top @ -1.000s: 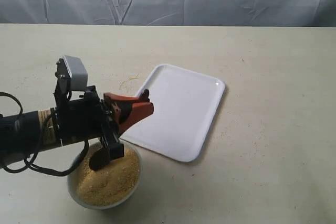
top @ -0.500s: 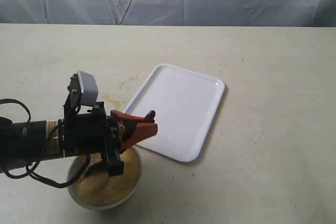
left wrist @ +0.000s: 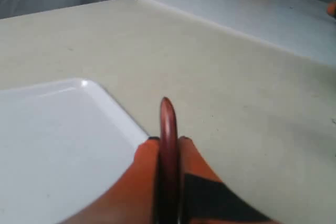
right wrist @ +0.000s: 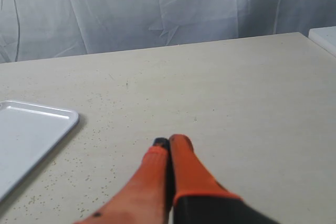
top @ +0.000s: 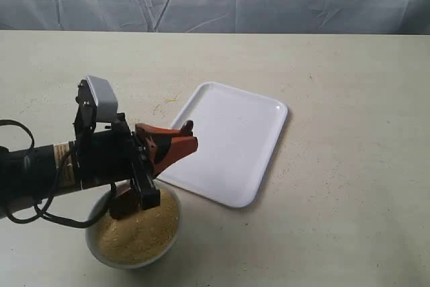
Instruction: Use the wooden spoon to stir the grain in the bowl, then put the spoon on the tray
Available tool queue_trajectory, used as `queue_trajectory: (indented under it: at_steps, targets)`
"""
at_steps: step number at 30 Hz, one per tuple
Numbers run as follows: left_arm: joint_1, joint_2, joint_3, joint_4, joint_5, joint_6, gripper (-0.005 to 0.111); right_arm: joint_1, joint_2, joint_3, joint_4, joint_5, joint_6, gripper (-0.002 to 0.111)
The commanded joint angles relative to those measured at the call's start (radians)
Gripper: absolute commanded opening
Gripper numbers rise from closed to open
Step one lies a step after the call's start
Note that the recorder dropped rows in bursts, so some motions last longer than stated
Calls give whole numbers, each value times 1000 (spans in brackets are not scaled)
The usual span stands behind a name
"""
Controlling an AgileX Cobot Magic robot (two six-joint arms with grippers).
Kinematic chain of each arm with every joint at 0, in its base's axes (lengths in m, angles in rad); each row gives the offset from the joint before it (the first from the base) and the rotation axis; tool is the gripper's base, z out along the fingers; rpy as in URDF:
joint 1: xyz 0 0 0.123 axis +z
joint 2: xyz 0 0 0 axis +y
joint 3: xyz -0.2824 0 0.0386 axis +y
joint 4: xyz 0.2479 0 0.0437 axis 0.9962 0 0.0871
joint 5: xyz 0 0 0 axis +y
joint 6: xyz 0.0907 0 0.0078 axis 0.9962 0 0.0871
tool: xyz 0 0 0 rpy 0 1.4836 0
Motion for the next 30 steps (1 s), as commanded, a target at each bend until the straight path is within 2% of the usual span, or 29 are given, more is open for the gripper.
queue_trajectory:
  at_steps: [1, 8, 13, 17, 23, 30]
  targets:
    - [-3, 58, 1, 49, -9, 15, 0, 3, -5, 2, 1, -9, -1, 0]
    - [-3, 47, 1, 160, -9, -31, 0, 3, -5, 2, 1, -9, -1, 0]
    - [-3, -48, 1, 20, -9, -33, 0, 3, -5, 2, 1, -9, -1, 0]
    - [-3, -57, 1, -111, -9, -24, 0, 3, -5, 2, 1, -9, -1, 0]
    - [-3, -31, 1, -15, -9, -27, 0, 3, -5, 2, 1, -9, -1, 0]
    - [-3, 99, 1, 52, -9, -66, 0, 3, -5, 2, 1, -9, -1, 0]
